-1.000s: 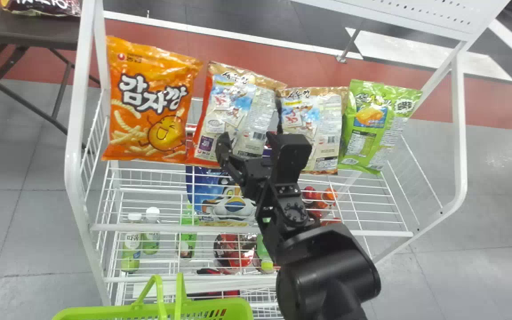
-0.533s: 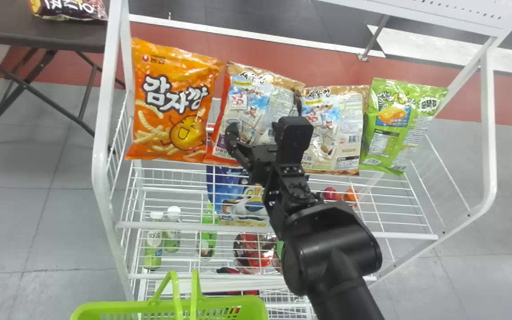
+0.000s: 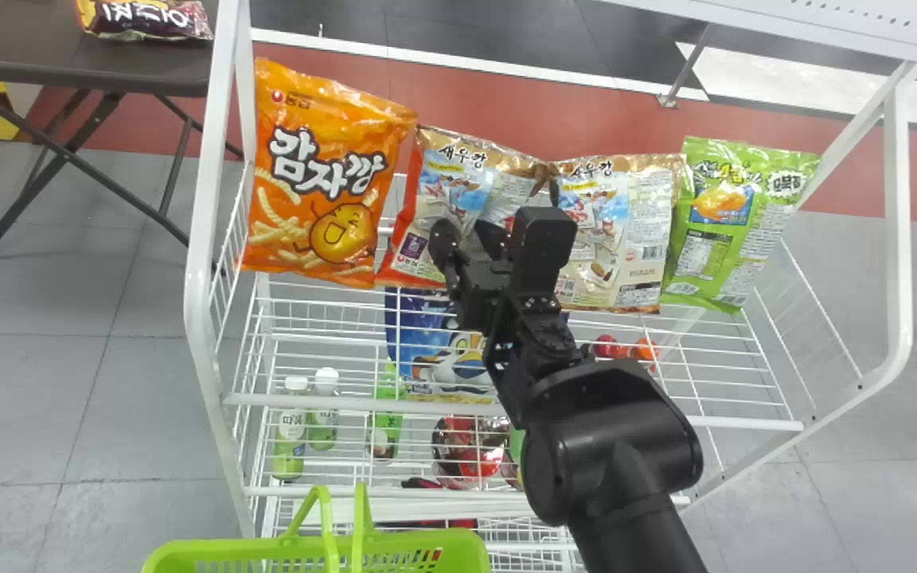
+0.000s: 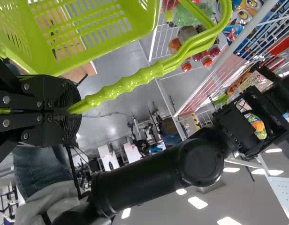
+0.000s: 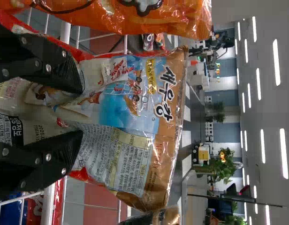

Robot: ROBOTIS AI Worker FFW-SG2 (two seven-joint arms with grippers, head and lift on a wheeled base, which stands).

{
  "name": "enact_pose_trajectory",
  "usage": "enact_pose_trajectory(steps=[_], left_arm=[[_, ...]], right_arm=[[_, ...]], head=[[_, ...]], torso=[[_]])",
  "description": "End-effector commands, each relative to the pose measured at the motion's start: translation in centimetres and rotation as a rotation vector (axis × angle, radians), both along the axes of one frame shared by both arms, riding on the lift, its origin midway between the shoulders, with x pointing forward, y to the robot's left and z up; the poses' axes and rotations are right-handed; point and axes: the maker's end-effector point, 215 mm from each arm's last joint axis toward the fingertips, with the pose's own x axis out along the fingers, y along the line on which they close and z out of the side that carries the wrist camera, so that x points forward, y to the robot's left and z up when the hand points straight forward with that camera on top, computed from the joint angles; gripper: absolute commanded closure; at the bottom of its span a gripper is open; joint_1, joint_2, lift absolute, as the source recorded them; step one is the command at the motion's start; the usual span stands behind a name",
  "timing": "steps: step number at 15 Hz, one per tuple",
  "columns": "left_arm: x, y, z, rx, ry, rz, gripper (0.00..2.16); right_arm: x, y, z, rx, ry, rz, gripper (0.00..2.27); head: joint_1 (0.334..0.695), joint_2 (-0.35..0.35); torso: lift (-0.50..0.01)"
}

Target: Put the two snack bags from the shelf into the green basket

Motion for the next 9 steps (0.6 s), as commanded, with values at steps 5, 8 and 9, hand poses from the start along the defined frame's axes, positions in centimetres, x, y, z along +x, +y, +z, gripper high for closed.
enact_pose_trajectory(steps=[5,8,9], left_arm=[[-0.2,-0.4,0.5,-0.009,-0.005,-0.008,1.98],[-0.4,-0.6,0.8,-0.013,-0.008,-0.013,1.98],[-0.3,-0.6,0.9,-0.016,-0.012,-0.015,1.98]], right_arm=[[-2.5,-0.9,2.2,-0.017,-0.040,0.012,2.25],[-3.7,-0.9,3.6,-0.011,-0.064,0.027,2.25],[-3.8,-0.9,4.0,0.016,-0.068,0.038,2.25]], head=[[0.695,-0.257],[0.695,-0.274],[0.695,-0.281]], torso=[[-0.010],[-0.010],[-0.010]])
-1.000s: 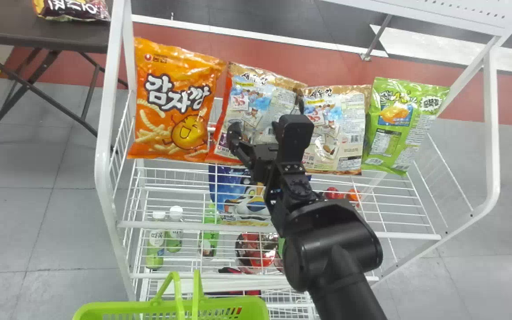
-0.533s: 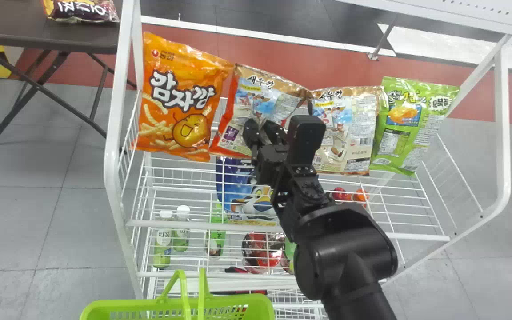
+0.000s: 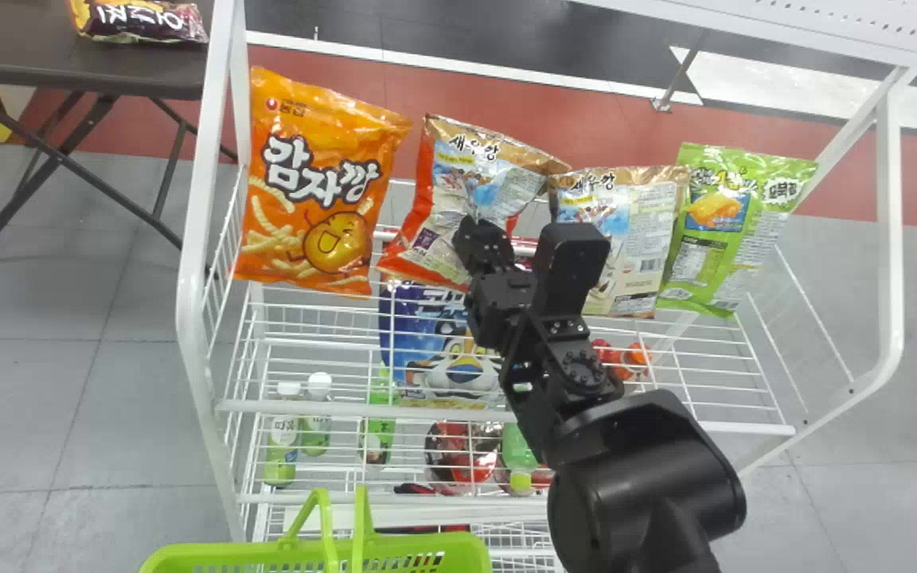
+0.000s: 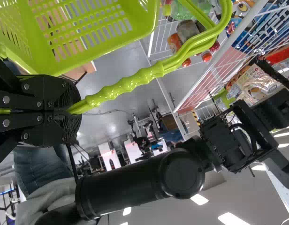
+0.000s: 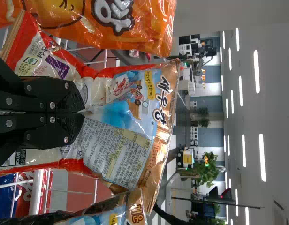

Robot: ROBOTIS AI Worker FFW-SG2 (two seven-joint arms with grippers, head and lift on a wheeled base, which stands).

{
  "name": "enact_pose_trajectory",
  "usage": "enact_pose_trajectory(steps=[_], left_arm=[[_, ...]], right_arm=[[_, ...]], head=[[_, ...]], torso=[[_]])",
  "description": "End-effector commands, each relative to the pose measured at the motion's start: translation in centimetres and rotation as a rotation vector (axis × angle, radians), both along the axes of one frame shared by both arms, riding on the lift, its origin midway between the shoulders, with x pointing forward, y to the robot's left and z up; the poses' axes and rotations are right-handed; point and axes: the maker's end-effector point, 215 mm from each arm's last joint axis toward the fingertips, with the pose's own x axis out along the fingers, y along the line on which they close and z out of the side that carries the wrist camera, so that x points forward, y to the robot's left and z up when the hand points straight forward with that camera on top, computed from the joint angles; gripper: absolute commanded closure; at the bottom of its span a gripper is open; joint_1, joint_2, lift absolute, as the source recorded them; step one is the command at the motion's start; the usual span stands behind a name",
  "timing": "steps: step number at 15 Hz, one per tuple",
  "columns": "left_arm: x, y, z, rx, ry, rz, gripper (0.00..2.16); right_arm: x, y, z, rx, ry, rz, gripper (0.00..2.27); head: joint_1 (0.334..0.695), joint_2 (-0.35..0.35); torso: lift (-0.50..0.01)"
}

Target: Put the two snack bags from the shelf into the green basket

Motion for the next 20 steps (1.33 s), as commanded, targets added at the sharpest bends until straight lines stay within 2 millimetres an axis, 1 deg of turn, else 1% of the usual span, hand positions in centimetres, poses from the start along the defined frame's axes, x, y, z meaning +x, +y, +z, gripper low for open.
enact_pose_trajectory(steps=[1,5,7,9,11,12,15,16,17,20], left_arm=[[-0.1,-0.2,0.3,-0.007,-0.003,-0.006,1.98],[-0.3,-0.3,0.4,-0.010,-0.003,-0.008,1.98],[-0.4,-0.4,0.7,-0.013,-0.007,-0.009,1.98],[-0.5,-0.5,0.8,-0.012,-0.010,-0.013,1.98],[-0.6,-0.7,0.8,-0.013,-0.011,-0.016,1.98],[-0.6,-0.7,0.7,-0.007,-0.011,-0.016,1.98],[-0.5,-0.8,0.7,-0.001,-0.017,-0.016,1.98],[-0.5,-0.8,0.8,-0.001,-0.018,-0.017,1.98],[-0.6,-1.0,0.8,-0.002,-0.017,-0.019,1.98],[-0.9,-1.5,0.8,-0.005,-0.015,-0.029,1.98]], right_arm=[[-0.4,0.1,0.8,0.029,-0.012,0.025,2.25],[-1.5,1.1,2.4,0.051,-0.029,0.074,2.25],[-2.5,2.2,3.0,0.060,-0.015,0.122,2.25],[-3.9,3.4,3.0,0.070,0.019,0.173,2.25],[-5.9,4.0,3.0,0.065,0.047,0.196,2.25],[-7.2,4.4,2.6,0.055,0.076,0.213,2.25],[-12.2,5.1,1.3,0.025,0.204,0.261,2.25],[-14.0,4.8,0.5,0.009,0.268,0.266,2.25],[-16.2,3.8,-0.7,-0.001,0.353,0.266,2.25],[-20.1,2.1,-2.4,0.001,0.486,0.267,2.25]], head=[[0.695,-0.281],[0.695,-0.278],[0.695,-0.277],[0.695,-0.268],[0.695,-0.253],[0.695,-0.253],[0.695,-0.254],[0.695,-0.257],[0.695,-0.262],[0.695,-0.313]], torso=[[-0.010],[-0.010],[-0.010],[-0.010],[-0.010],[-0.010],[-0.010],[-0.010],[-0.010],[-0.010]])
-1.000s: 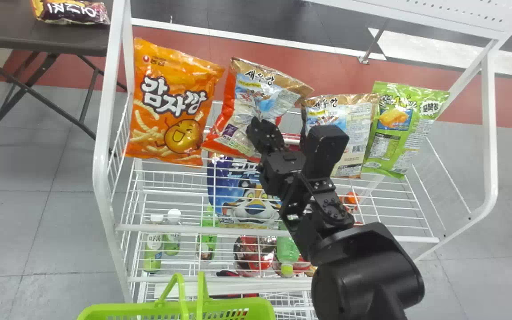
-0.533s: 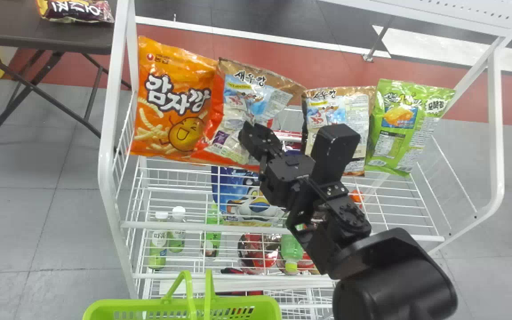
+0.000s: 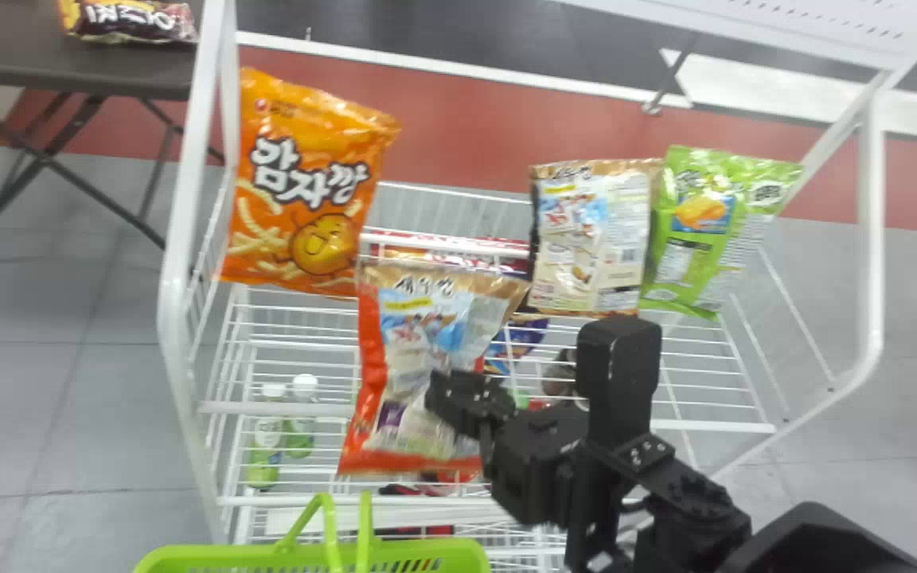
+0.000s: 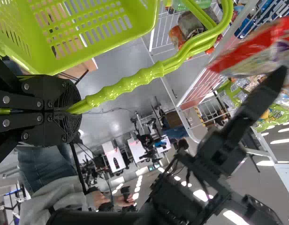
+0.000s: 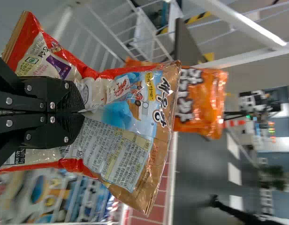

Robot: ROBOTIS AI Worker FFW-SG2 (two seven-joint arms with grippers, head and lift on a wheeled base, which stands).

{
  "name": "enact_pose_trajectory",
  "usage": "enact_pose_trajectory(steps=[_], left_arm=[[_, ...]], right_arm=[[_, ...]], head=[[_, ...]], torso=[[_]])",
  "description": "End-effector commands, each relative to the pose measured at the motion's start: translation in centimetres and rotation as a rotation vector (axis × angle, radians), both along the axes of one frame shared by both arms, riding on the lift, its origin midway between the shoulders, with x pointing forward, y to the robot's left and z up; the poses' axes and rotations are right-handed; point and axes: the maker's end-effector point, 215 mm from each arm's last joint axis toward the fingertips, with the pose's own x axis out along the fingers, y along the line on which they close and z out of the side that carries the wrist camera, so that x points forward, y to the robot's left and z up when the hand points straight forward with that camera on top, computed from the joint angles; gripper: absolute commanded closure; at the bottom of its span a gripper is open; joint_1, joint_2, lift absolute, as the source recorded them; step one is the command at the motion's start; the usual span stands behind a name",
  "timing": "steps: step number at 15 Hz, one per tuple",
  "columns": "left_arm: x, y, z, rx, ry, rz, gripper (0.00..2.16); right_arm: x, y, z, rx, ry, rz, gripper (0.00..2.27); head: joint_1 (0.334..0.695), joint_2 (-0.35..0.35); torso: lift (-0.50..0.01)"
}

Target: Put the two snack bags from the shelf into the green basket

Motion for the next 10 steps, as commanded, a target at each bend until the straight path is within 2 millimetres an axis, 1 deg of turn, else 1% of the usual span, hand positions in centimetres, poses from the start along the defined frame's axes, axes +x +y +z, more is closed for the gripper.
enact_pose_trajectory(steps=[1,3,5,6,7,8,10], left_arm=[[-0.2,-0.3,0.0,-0.002,0.001,-0.006,1.98],[-0.4,-0.5,-0.1,0.001,0.001,-0.010,1.98],[-0.3,-0.5,-0.2,0.007,0.001,-0.009,1.98],[-0.4,-0.7,-0.2,0.010,0.002,-0.011,1.98],[-0.5,-0.8,-0.3,0.013,0.001,-0.013,1.98],[-0.4,-0.9,-0.2,0.014,-0.002,-0.013,1.98],[-0.2,-0.8,-0.1,0.015,-0.006,-0.010,1.98]], right_arm=[[-3.6,-1.6,-1.6,-0.018,0.123,0.000,2.25],[-7.2,-2.5,-2.6,-0.035,0.242,0.015,2.25],[-10.8,-3.8,-3.9,-0.079,0.371,0.012,2.25],[-11.9,-4.5,-4.1,-0.089,0.409,0.001,2.25],[-13.7,-5.5,-5.0,-0.114,0.480,-0.008,2.25],[-13.8,-5.6,-4.6,-0.115,0.478,-0.013,2.25],[-13.7,-5.1,-4.0,-0.099,0.465,0.004,2.25]], head=[[0.695,-0.350],[0.695,-0.350],[0.695,-0.350],[0.695,-0.350],[0.695,-0.350],[0.695,-0.350],[0.695,-0.350]], torso=[[-0.010],[-0.010],[-0.010],[-0.010],[-0.010],[-0.010],[-0.010]])
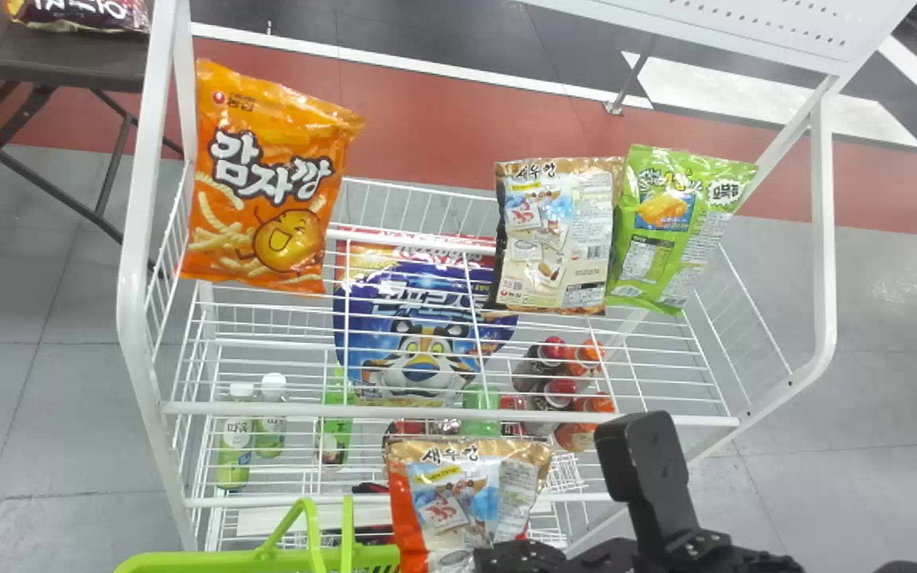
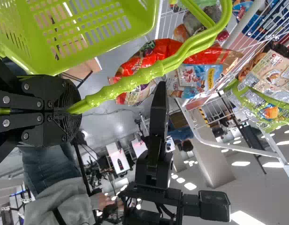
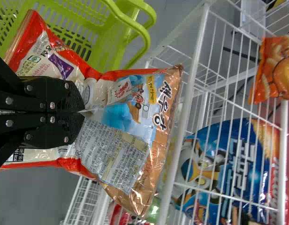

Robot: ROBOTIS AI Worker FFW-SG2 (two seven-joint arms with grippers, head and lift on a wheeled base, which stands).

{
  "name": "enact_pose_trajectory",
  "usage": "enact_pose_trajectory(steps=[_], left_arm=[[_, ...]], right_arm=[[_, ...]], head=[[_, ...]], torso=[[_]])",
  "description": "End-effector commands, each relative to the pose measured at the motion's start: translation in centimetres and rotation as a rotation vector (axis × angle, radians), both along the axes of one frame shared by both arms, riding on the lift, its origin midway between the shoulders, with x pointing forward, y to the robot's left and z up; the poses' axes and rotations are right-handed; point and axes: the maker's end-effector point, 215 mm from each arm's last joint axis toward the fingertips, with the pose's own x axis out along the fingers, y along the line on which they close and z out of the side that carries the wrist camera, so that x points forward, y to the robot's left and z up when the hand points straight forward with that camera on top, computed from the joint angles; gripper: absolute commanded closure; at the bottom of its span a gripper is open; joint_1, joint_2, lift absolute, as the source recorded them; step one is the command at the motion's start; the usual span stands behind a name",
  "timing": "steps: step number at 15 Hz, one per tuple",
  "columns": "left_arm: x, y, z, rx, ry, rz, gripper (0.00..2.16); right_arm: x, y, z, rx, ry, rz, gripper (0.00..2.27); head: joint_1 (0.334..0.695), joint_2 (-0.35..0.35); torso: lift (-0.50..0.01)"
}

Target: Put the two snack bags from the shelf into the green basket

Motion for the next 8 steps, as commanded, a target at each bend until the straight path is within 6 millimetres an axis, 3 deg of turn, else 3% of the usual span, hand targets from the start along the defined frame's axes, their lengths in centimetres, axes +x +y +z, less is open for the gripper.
enact_pose_trajectory(steps=[1,5,8], left_arm=[[0.1,0.0,0.1,0.001,-0.003,0.002,1.98],[0.2,-0.1,0.5,0.001,-0.013,-0.002,1.98],[0.2,-0.1,1.0,0.000,-0.022,-0.005,1.98]], right_arm=[[-0.7,0.6,0.0,0.013,0.018,0.014,2.25],[-2.9,3.7,-2.3,0.057,0.097,0.067,2.25],[-6.1,6.8,-5.7,0.085,0.208,0.118,2.25]], head=[[0.695,-0.350],[0.695,-0.350],[0.695,-0.350]], torso=[[-0.010],[-0.010],[-0.010]])
